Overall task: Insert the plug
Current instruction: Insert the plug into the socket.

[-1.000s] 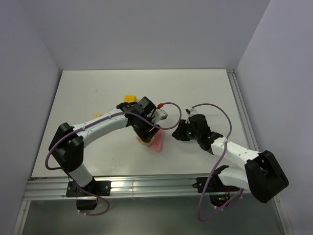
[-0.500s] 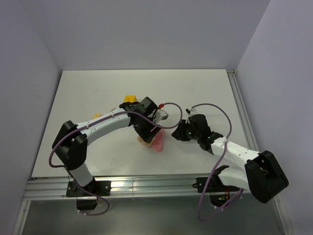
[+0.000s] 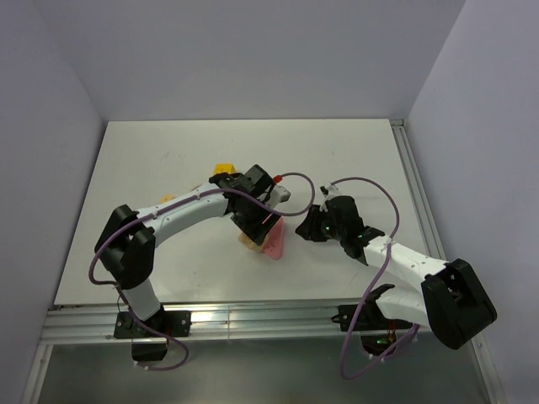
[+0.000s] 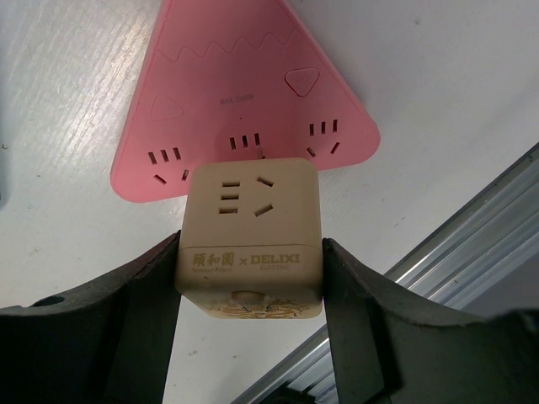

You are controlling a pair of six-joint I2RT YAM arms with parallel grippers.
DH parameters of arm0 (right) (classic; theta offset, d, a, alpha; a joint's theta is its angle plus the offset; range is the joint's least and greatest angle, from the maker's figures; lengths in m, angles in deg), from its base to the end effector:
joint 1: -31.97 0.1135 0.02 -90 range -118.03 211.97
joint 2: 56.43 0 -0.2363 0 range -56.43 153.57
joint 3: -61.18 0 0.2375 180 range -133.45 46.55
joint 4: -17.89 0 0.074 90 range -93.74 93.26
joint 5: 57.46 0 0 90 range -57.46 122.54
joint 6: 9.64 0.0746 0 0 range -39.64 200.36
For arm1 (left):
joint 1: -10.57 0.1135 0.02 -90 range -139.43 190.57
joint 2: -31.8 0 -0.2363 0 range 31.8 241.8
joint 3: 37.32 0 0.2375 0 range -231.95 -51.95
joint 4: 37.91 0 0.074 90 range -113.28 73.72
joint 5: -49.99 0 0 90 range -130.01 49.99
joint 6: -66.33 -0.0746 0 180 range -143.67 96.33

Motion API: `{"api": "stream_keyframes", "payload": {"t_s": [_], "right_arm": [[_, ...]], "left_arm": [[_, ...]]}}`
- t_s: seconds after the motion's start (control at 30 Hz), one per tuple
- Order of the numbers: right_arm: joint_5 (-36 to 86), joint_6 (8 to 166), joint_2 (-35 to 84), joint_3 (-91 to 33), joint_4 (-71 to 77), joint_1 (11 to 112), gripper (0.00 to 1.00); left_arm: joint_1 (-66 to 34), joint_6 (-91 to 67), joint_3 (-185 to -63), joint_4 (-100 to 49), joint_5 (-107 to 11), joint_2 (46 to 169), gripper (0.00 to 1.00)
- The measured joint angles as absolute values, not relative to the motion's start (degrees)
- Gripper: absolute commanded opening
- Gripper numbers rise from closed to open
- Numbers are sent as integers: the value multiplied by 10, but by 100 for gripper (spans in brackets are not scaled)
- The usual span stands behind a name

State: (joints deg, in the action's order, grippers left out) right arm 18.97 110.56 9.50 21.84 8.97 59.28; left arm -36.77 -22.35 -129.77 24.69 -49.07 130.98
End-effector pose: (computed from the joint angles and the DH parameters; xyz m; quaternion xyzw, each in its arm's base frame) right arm 0.2188 0.1327 0.1378 -0.0318 0.8839 0.3108 0.3480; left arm 0.2256 -0.2622 0.1808 0.3964 0.8971 -0.1445 0.1309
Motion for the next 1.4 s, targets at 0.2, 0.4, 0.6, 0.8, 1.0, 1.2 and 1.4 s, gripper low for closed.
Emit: {"api": "stream_keyframes", "payload": {"t_s": [0.2, 0.4, 0.6, 0.8, 1.0, 1.2, 1.4], "right_arm": [[181, 1114, 115, 200, 82, 591, 35], [178, 1118, 139, 112, 44, 590, 37], [178, 1120, 187, 22, 44, 579, 38], [156, 1141, 306, 12, 85, 575, 57], [126, 1161, 367, 23, 119, 574, 61], [97, 1173, 375, 26, 160, 574, 62], [86, 1180, 382, 28, 172, 574, 61]], "left_arm": [[-368, -210, -1312, 256, -490, 1321, 0], [-368, -211, -1323, 264, -478, 1322, 1], [-368, -219, -1339, 272, -466, 1322, 0], [-368, -241, -1339, 273, -461, 1322, 0], [-368, -251, -1339, 275, -457, 1322, 0], [-369, -256, -1339, 274, -456, 1321, 0], [-379, -255, -1339, 271, -456, 1322, 0]]}}
